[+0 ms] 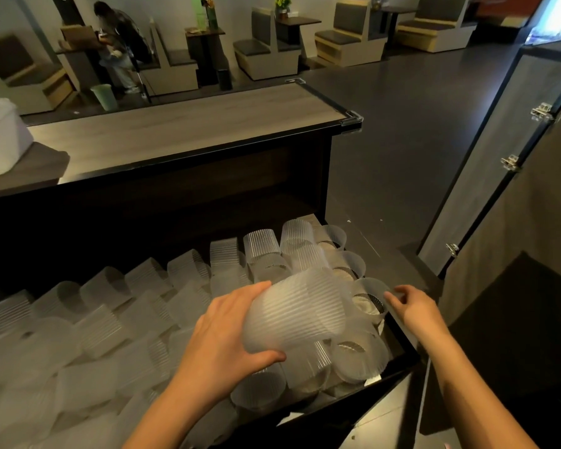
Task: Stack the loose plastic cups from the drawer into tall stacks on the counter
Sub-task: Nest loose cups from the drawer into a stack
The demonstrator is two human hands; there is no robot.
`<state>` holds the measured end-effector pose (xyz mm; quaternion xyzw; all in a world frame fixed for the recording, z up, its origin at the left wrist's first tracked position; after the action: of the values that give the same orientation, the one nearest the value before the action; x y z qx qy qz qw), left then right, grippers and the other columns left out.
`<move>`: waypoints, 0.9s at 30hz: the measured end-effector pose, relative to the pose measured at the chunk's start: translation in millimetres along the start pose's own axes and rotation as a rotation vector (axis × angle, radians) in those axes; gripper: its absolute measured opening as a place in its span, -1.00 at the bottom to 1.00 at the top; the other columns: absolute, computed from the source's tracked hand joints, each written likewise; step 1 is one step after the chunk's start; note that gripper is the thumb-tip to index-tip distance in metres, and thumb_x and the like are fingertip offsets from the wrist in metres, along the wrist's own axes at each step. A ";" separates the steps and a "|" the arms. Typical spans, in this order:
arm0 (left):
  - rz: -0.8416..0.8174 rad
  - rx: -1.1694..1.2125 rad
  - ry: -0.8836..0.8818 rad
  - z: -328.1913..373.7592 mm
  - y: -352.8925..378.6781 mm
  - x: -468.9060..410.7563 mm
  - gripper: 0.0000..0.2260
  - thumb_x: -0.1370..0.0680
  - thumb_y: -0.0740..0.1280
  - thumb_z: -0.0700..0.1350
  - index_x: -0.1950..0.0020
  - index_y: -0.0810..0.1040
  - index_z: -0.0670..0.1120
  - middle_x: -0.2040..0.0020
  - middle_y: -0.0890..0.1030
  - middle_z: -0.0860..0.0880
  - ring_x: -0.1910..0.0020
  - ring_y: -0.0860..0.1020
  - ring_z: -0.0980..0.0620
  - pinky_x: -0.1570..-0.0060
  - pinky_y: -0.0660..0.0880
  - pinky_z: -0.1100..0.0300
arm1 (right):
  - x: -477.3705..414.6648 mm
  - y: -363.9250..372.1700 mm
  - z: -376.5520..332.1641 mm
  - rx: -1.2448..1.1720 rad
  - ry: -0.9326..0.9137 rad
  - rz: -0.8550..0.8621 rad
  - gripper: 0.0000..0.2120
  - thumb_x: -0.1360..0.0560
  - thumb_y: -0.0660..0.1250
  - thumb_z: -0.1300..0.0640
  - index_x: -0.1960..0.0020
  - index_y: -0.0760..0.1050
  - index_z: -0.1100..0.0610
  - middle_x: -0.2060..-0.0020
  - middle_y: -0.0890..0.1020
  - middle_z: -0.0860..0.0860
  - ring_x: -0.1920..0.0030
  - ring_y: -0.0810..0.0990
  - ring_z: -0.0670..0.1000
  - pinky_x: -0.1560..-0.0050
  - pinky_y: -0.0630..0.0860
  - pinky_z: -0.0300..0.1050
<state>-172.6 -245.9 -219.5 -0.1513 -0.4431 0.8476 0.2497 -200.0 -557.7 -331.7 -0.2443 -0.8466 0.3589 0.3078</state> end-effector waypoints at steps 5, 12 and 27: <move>0.005 -0.012 -0.006 -0.6 -0.2 -0.1 -0.32 -0.13 0.24 0.37 -0.21 0.11 0.46 -0.18 0.24 0.49 -0.19 0.23 0.28 -0.15 0.25 0.18 | -3.4 16.2 2.9 0.082 0.063 -0.068 -0.60 -0.54 0.19 -0.05 -0.32 0.35 0.12 -0.12 0.54 0.10 0.01 0.53 0.04 0.08 0.47 -0.10; 0.013 -0.022 -0.012 -0.9 -1.7 -1.1 -0.33 -0.12 0.23 0.37 -0.20 0.12 0.45 -0.17 0.23 0.51 -0.18 0.23 0.28 -0.18 0.26 0.18 | 4.1 -6.5 0.3 -0.142 0.007 0.073 -0.73 -0.56 0.17 0.12 -0.23 0.42 0.15 0.07 0.55 0.07 0.15 0.55 0.03 0.06 0.54 -0.02; 0.018 -0.019 -0.006 -3.7 -2.0 -3.4 -0.35 -0.13 0.24 0.38 -0.19 0.09 0.49 -0.17 0.22 0.52 -0.20 0.23 0.28 -0.23 0.28 0.11 | 107.6 -62.3 -102.9 -0.383 -0.642 -0.106 -0.78 -0.51 0.22 0.10 0.09 0.47 -0.24 0.14 0.62 -0.06 0.12 0.59 -0.07 0.13 0.55 -0.19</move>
<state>-167.4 -244.3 -219.7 -0.1550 -0.4506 0.8459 0.2395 -214.7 -481.2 -190.4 -0.1284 -0.9632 0.2361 -0.0060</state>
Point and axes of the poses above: each hand's wrist, its own x-axis away from the middle knuckle, its own y-axis out of the palm, z = x × y, the point moved 5 cm from there along -x, towards the middle knuckle
